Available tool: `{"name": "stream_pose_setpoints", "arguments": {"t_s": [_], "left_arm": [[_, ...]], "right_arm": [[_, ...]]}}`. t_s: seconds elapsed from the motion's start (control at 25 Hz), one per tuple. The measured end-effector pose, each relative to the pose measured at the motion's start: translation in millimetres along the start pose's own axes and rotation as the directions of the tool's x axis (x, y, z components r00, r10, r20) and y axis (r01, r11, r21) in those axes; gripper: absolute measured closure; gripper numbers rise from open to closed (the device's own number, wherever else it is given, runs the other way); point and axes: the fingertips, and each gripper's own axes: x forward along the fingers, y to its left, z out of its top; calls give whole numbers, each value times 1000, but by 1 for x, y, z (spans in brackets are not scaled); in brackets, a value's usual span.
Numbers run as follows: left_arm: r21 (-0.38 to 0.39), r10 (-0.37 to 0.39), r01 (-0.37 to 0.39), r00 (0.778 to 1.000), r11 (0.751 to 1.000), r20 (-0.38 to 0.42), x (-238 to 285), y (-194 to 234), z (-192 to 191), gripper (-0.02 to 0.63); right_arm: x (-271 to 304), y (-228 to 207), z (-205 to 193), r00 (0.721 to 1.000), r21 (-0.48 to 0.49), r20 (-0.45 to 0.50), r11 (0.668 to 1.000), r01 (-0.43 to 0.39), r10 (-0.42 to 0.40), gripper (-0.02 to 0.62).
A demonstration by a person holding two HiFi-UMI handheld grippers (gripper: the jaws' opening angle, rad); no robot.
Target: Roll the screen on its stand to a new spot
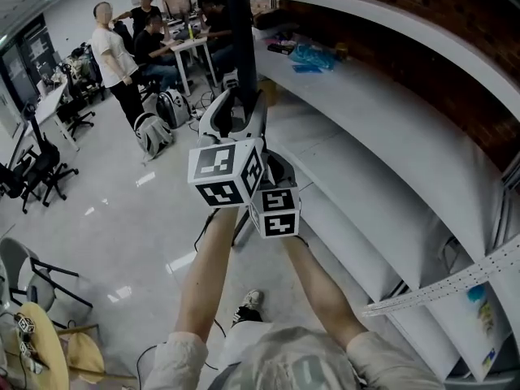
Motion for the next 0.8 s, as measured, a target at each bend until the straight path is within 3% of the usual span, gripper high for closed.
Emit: {"name": "stream_pose_setpoints", "arguments": {"t_s": [0.8], "left_arm": [[-3, -25, 25, 999, 1000, 27, -119, -139, 48, 380]], "right_arm": [[-187, 9, 13, 1000, -5, 2, 1000, 19, -19, 400]]}}
